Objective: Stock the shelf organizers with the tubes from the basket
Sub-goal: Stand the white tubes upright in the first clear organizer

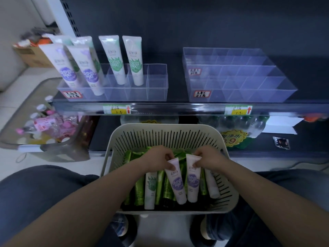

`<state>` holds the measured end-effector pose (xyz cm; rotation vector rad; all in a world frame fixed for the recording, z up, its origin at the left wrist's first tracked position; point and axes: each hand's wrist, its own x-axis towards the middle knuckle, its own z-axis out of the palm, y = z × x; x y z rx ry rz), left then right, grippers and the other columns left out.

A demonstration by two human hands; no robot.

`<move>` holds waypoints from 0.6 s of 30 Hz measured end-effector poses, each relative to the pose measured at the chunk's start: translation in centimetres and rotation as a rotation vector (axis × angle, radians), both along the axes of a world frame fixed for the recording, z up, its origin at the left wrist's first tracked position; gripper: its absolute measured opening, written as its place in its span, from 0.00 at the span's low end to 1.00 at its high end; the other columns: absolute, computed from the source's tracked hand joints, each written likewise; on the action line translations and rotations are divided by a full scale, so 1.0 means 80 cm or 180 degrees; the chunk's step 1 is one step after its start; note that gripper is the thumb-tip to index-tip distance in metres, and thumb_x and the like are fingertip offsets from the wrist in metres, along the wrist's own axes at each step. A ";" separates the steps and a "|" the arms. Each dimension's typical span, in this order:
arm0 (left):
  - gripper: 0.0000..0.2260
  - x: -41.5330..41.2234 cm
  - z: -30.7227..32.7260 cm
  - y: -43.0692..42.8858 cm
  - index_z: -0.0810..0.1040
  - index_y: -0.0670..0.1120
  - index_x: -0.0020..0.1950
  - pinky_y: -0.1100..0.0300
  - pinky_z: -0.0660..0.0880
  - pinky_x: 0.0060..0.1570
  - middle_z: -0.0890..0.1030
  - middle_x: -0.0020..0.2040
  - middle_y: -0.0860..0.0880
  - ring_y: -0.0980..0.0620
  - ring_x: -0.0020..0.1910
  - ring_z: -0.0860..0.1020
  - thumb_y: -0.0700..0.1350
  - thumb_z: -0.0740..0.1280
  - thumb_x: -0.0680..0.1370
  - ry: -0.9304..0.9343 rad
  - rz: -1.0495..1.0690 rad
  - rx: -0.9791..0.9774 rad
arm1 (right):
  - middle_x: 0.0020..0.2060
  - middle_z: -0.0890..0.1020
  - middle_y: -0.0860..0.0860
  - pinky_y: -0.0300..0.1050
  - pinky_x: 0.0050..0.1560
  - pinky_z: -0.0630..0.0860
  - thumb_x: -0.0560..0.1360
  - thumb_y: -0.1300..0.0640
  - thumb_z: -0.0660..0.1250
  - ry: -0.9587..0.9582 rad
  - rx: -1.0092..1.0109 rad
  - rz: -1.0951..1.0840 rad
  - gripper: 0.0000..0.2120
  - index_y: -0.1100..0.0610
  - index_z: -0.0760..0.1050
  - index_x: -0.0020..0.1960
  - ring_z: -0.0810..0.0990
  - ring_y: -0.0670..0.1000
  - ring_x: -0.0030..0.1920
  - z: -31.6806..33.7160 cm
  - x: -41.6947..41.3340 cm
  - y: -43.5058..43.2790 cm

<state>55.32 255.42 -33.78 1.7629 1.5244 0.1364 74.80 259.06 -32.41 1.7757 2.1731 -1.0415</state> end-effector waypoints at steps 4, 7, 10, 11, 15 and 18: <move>0.09 -0.018 0.029 -0.001 0.82 0.48 0.48 0.66 0.69 0.39 0.81 0.43 0.54 0.58 0.42 0.76 0.48 0.73 0.71 0.0042 0.0148 0.0257 | 0.49 0.81 0.52 0.43 0.47 0.74 0.67 0.59 0.74 0.0271 0.0168 -0.0067 0.14 0.57 0.79 0.52 0.78 0.50 0.49 0.028 -0.011 0.000; 0.08 -0.035 0.053 0.000 0.82 0.48 0.49 0.65 0.69 0.40 0.82 0.45 0.53 0.57 0.42 0.77 0.48 0.71 0.72 0.0083 0.0221 0.0494 | 0.46 0.81 0.50 0.43 0.46 0.75 0.67 0.60 0.74 0.0544 0.0288 -0.0128 0.10 0.54 0.78 0.47 0.78 0.49 0.46 0.049 -0.026 -0.001; 0.07 -0.053 0.081 -0.001 0.83 0.48 0.49 0.69 0.67 0.36 0.82 0.46 0.52 0.59 0.40 0.75 0.48 0.69 0.74 0.0141 0.0205 0.0740 | 0.41 0.80 0.45 0.37 0.37 0.71 0.68 0.60 0.73 0.0753 0.0466 -0.0070 0.09 0.50 0.76 0.43 0.77 0.43 0.41 0.070 -0.042 -0.001; 0.07 -0.058 0.089 -0.001 0.83 0.47 0.49 0.69 0.68 0.36 0.82 0.46 0.53 0.59 0.41 0.76 0.47 0.68 0.74 0.0150 0.0199 0.0779 | 0.41 0.80 0.44 0.35 0.35 0.70 0.68 0.60 0.73 0.0788 0.0525 -0.0029 0.09 0.49 0.76 0.43 0.77 0.41 0.40 0.076 -0.046 0.000; 0.07 -0.090 0.135 0.001 0.82 0.47 0.52 0.67 0.67 0.42 0.79 0.44 0.55 0.59 0.43 0.75 0.45 0.66 0.77 0.0206 0.0241 0.1040 | 0.43 0.81 0.44 0.36 0.39 0.71 0.68 0.60 0.73 0.1100 0.0636 0.0030 0.10 0.48 0.76 0.45 0.79 0.44 0.46 0.104 -0.073 0.009; 0.08 -0.113 0.168 0.005 0.81 0.47 0.54 0.65 0.68 0.42 0.80 0.46 0.53 0.58 0.44 0.75 0.44 0.64 0.78 0.0296 0.0295 0.1274 | 0.44 0.80 0.44 0.37 0.40 0.72 0.69 0.60 0.72 0.1249 0.0812 0.0129 0.10 0.49 0.77 0.47 0.78 0.43 0.46 0.127 -0.094 0.020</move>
